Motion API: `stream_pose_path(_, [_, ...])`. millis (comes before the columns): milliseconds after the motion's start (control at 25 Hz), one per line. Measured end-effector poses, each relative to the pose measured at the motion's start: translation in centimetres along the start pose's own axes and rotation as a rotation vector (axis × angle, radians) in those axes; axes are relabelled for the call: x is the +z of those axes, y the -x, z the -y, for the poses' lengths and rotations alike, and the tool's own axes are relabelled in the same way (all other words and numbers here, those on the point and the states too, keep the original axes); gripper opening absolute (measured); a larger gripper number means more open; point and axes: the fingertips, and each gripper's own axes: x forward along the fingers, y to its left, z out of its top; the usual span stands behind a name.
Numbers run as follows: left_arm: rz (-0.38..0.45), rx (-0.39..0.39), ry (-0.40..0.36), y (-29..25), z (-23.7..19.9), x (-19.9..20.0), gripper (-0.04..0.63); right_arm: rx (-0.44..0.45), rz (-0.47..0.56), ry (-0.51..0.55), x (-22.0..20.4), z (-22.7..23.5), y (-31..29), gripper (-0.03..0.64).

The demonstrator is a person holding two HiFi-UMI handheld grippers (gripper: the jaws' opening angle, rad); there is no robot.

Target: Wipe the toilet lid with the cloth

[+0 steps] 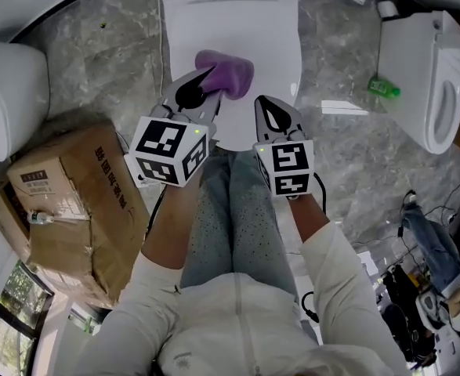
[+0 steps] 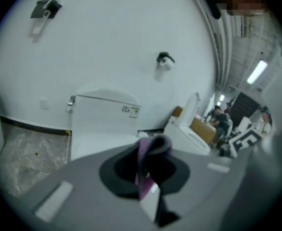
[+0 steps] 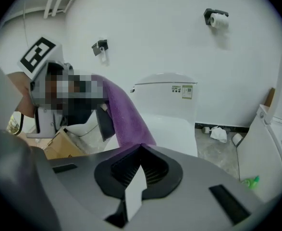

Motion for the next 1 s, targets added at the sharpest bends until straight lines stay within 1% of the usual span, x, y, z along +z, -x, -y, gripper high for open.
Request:
stream_pose_path(160, [0.016, 0.064, -0.011, -1.7, -3.1, 1.2, 0.02, -0.002, 0.063, -0.003, 2.9, 0.9, 0.7, 0.015])
stream_pose_path(320, [-0.003, 0.158, -0.075, -4.6, -7.4, 0.7, 0.02, 0.007, 0.119, -0.001, 5.2, 2.0, 1.0, 0.015])
stream_pose_path(400, [-0.037, 0.222, -0.119, -6.4, -10.2, -0.4, 0.02, 0.012, 0.143, 0.003, 6.0, 2.7, 1.1, 0.015])
stream_pose_path(520, [-0.14, 0.287, -0.147, -10.1, -13.8, -4.3, 0.02, 0.011, 0.16, 0.006, 6.6, 3.8, 1.2, 0.015])
stream_pose_path(600, [-0.186, 0.309, -0.16, -12.6, -14.6, -6.4, 0.02, 0.007, 0.159, 0.009, 6.4, 4.4, 1.2, 0.015])
stream_pose_path(680, [-0.182, 0.327, -0.202, -14.7, -13.8, -6.2, 0.02, 0.0, 0.155, 0.008, 5.9, 5.3, 1.3, 0.015])
stream_pose_path(720, [-0.18, 0.313, -0.235, -16.0, -12.4, -5.8, 0.02, -0.006, 0.154, 0.004, 5.7, 5.9, 1.5, 0.015])
stream_pose_path(760, [-0.181, 0.271, -0.277, -17.6, -10.3, -5.5, 0.02, -0.014, 0.152, 0.0, 5.4, 6.5, 1.7, 0.015])
stream_pose_path(800, [-0.188, 0.203, -0.323, -19.4, -7.5, -5.6, 0.02, -0.024, 0.151, -0.003, 5.3, 7.2, 2.1, 0.015])
stream_pose_path(880, [-0.218, 0.04, -0.403, -22.6, -1.2, -6.6, 0.02, -0.043, 0.148, -0.013, 5.1, 8.2, 2.7, 0.015])
stream_pose_path(920, [-0.242, -0.027, -0.417, -23.6, 1.5, -7.4, 0.02, -0.052, 0.148, -0.02, 5.1, 8.5, 3.0, 0.015])
stream_pose_path(960, [-0.263, -0.073, -0.408, -24.0, 3.5, -8.2, 0.02, -0.058, 0.149, -0.028, 5.1, 8.8, 3.2, 0.015])
stream_pose_path(1000, [-0.276, -0.096, -0.383, -23.9, 4.7, -8.9, 0.018, -0.061, 0.151, -0.032, 5.2, 9.1, 3.5, 0.015])
